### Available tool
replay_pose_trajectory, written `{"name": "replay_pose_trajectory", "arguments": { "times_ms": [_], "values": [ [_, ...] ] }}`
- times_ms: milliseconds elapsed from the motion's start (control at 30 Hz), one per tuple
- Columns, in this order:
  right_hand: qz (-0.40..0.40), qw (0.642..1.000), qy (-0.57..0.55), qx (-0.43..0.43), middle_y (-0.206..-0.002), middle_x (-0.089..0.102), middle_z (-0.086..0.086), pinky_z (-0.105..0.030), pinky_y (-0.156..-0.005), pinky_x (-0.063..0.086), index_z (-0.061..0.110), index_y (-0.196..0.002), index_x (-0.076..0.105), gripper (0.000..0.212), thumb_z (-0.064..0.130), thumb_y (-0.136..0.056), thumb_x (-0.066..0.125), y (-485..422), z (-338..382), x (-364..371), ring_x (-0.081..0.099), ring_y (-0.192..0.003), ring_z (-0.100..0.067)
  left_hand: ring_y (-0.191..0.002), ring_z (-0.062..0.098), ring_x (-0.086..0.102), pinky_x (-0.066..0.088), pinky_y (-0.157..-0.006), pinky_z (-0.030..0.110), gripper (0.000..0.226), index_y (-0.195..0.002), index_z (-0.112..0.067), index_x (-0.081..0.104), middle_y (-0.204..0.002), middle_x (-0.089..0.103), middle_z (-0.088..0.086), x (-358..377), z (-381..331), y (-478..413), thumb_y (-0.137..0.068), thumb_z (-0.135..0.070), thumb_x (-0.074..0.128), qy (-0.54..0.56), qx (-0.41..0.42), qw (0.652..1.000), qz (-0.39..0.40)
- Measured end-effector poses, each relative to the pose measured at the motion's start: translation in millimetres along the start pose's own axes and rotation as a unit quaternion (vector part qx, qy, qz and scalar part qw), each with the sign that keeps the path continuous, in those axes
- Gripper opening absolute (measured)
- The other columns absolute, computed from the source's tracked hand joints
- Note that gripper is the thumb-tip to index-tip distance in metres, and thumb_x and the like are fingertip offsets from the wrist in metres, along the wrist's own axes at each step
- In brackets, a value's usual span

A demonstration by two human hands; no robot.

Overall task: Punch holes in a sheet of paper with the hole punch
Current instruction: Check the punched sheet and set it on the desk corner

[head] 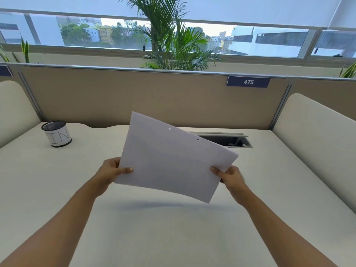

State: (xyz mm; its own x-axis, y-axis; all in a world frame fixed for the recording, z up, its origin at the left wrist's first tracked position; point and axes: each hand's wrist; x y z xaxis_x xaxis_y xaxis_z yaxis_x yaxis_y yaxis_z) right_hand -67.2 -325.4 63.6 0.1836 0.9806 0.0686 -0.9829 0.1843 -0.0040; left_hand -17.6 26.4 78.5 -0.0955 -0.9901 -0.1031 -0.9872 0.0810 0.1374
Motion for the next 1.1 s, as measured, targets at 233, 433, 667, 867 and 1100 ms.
{"name": "replay_pose_trajectory", "arguments": {
  "times_ms": [233,433,667,867,1100],
  "values": [
    [0.012,0.999,0.050,0.013,-0.089,0.070,0.001,-0.030,-0.070,0.055,0.026,-0.086,0.066,0.006,0.021,-0.083,0.066,-2,-5,10,0.065,-0.083,-0.022,-0.068,0.012,0.071,0.054,-0.054,0.019,0.013,-0.087,-0.011,0.068,-0.078,0.075,-0.005,15,17,3,-0.079,-0.001,0.067,0.043,0.025,0.999,-0.013],
    [0.003,0.999,0.038,0.009,-0.087,0.070,0.006,-0.017,-0.059,0.051,0.029,-0.086,0.065,0.009,0.021,-0.083,0.066,-3,-6,13,0.066,-0.079,-0.014,-0.065,0.009,0.070,0.053,-0.055,0.017,0.014,-0.084,-0.013,0.068,-0.074,0.075,-0.008,16,18,4,-0.079,0.000,0.067,0.062,0.051,0.996,-0.050],
    [0.009,1.000,0.026,0.012,-0.081,0.073,0.014,-0.013,-0.058,0.053,0.023,-0.093,0.067,0.015,0.014,-0.081,0.069,-1,-21,10,0.069,-0.072,-0.003,-0.068,0.010,0.069,0.053,-0.058,0.019,0.013,-0.091,-0.008,0.068,-0.080,0.073,-0.004,19,26,4,-0.080,-0.002,0.067,0.060,0.044,0.996,-0.045],
    [0.000,1.000,0.018,0.002,-0.089,0.071,0.006,-0.021,-0.066,0.052,0.028,-0.089,0.065,0.016,0.015,-0.081,0.068,-5,-19,10,0.067,-0.081,-0.013,-0.076,0.019,0.067,0.051,-0.067,0.028,0.018,-0.096,-0.007,0.067,-0.088,0.072,0.003,19,20,3,-0.079,-0.003,0.068,0.067,0.059,0.995,-0.048],
    [0.017,0.999,0.026,0.025,-0.091,0.072,0.000,-0.031,-0.078,0.052,0.013,-0.100,0.067,0.021,0.011,-0.079,0.070,-3,-33,2,0.067,-0.086,-0.020,-0.086,0.021,0.066,0.051,-0.073,0.030,0.016,-0.098,-0.015,0.067,-0.095,0.071,0.002,27,25,7,-0.082,-0.012,0.067,0.077,0.051,0.995,-0.038]
  ]
}}
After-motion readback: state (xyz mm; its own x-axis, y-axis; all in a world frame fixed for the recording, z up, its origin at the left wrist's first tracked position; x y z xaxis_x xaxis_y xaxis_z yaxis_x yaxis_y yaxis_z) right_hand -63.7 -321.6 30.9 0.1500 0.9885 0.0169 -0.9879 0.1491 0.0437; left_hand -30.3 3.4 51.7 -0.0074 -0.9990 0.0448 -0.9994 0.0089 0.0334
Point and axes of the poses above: each hand's wrist, its own y-axis away from the middle knuckle, its own x-axis out of the palm, z = x × y
